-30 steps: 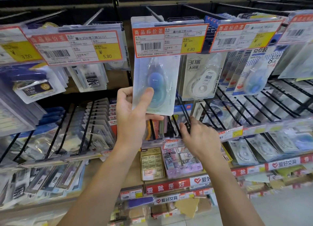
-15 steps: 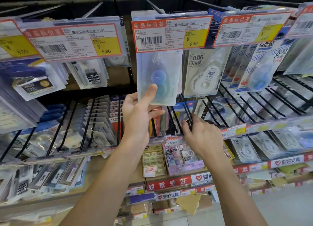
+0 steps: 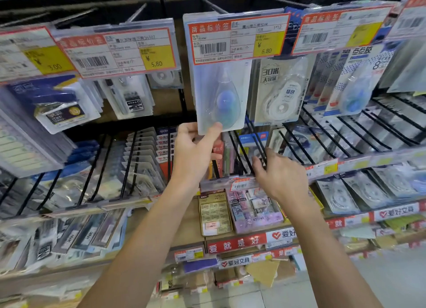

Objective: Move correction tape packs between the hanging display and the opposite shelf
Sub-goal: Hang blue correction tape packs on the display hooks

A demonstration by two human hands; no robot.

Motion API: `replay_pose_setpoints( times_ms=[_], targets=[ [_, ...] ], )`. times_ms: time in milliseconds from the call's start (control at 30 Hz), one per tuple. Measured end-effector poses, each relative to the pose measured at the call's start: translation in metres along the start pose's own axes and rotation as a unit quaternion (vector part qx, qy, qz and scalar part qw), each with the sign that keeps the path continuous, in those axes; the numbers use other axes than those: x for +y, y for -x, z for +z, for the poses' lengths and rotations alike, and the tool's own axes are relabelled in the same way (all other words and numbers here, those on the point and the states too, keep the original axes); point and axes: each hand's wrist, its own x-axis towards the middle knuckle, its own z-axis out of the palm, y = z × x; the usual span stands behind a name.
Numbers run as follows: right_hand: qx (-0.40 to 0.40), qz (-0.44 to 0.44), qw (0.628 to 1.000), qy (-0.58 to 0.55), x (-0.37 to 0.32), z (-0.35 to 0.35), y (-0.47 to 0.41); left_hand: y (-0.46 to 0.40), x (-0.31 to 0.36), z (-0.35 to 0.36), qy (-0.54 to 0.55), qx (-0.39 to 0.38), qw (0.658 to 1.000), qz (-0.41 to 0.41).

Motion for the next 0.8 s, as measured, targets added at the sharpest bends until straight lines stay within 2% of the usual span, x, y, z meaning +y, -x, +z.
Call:
replay_pose_setpoints(
  times_ms=[233, 267, 333, 367, 433, 500, 533, 600, 800],
  targets=[
    [-0.048, 0.014, 0.999, -0.014, -0.004, -0.014, 0.000, 0.001, 0.005, -0.024, -0.013, -0.015, 0.999, -0.033],
    [-0.050, 0.012, 0.999, -0.019, -0.005, -0.016, 0.001, 0.004, 0.004, -0.030, -0.043, -0.012, 0.999, -0.025],
    [-0.035, -0.002, 0.999, -0.018, -0.006, -0.023, 0.006, 0.009, 0.000, -0.042, -0.176, -0.003, 0.984, 0.029],
    [-0.025, -0.010, 1.000, -0.009, -0.006, -0.027, 0.009, 0.012, -0.003, -0.050, -0.271, -0.008, 0.960, 0.066],
    [-0.028, -0.014, 1.000, 0.001, -0.007, -0.034, 0.019, 0.019, -0.008, -0.062, -0.470, -0.042, 0.873, 0.120],
    [-0.035, -0.008, 0.999, -0.001, -0.005, -0.041, 0.031, 0.028, -0.011, -0.069, -0.593, -0.088, 0.787, 0.147],
    [-0.034, -0.005, 0.999, -0.001, -0.004, -0.044, 0.039, 0.033, -0.011, -0.070, -0.620, -0.104, 0.762, 0.154],
    [-0.033, 0.004, 0.999, -0.001, 0.000, -0.054, 0.057, 0.044, -0.011, -0.070, -0.635, -0.120, 0.743, 0.174],
    [-0.065, 0.075, 0.995, 0.005, 0.015, -0.082, 0.125, 0.087, -0.013, -0.057, -0.622, -0.207, 0.725, 0.209]
  ],
)
